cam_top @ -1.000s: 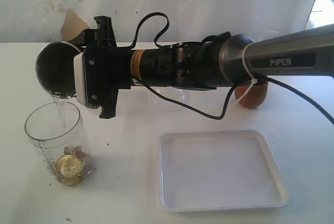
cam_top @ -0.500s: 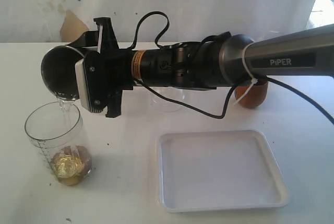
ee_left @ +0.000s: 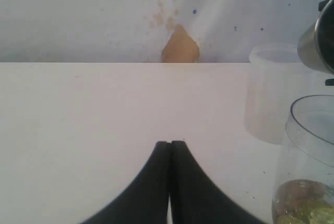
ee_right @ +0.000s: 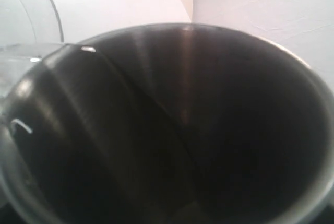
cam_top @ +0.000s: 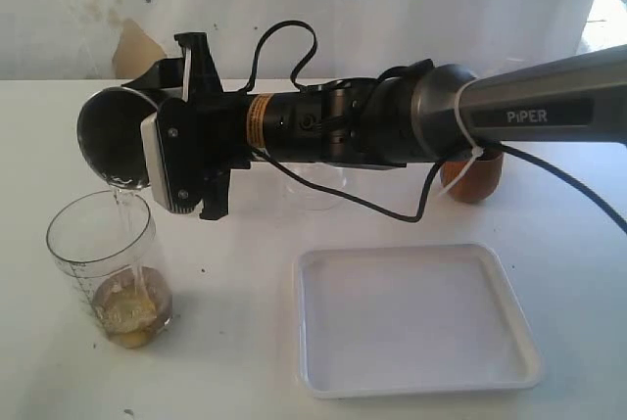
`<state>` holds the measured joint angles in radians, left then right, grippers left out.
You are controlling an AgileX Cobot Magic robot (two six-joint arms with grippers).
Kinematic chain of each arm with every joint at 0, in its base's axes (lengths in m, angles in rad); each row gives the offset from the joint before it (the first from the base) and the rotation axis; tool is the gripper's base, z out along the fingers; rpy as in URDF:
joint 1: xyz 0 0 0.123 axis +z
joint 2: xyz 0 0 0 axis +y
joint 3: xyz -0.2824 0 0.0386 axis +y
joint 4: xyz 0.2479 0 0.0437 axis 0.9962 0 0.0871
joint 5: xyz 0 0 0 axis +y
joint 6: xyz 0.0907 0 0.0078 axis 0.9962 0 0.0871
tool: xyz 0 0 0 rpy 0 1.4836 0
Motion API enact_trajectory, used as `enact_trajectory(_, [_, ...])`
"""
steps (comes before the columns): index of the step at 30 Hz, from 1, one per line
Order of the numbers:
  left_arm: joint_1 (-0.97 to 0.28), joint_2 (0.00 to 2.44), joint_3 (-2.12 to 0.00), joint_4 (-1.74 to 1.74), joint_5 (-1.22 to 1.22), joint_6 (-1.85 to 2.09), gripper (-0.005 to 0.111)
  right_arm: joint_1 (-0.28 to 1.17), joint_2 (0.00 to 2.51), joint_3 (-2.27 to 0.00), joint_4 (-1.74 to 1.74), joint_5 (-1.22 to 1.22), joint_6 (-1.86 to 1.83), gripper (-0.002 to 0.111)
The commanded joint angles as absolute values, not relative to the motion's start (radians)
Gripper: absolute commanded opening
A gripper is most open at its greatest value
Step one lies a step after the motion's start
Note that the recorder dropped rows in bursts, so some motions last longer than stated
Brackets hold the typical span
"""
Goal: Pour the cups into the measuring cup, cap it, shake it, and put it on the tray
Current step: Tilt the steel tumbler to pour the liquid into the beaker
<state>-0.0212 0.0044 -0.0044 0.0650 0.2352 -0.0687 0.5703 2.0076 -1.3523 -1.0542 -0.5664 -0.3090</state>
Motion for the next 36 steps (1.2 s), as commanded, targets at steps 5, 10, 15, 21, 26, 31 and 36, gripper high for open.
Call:
enact_trajectory(5, [-0.023,0.0,0.0,0.066,0.233,-0.071,0.0,0.598,1.986,-1.366,-1.026,-0.586,-0.35,0.0])
enact_trajectory(10, [-0.023,0.0,0.0,0.066,0.233,-0.071,0.0,0.597,1.986,-1.366,-1.026,-0.584,-0.366,0.0])
enact_trajectory(15, [-0.023,0.0,0.0,0.066,0.233,-0.071,0.0,0.597,1.986,-1.366,-1.026,-0.584,-0.378,0.0])
enact_trajectory(21, [-0.023,0.0,0.0,0.066,0.233,-0.071,0.0,0.597,1.986,-1.366,-1.026,-0.58,-0.407,0.0])
enact_trajectory(26, [-0.023,0.0,0.0,0.066,0.233,-0.071,0.0,0.597,1.986,-1.366,-1.026,-0.58,-0.407,0.0])
enact_trajectory(31, [-0.023,0.0,0.0,0.066,0.233,-0.071,0.0,0.597,1.986,-1.366,-1.021,-0.58,-0.339,0.0])
enact_trajectory(36, [-0.023,0.0,0.0,0.066,0.233,-0.071,0.0,0.597,1.986,-1.366,-1.021,-0.58,-0.081,0.0])
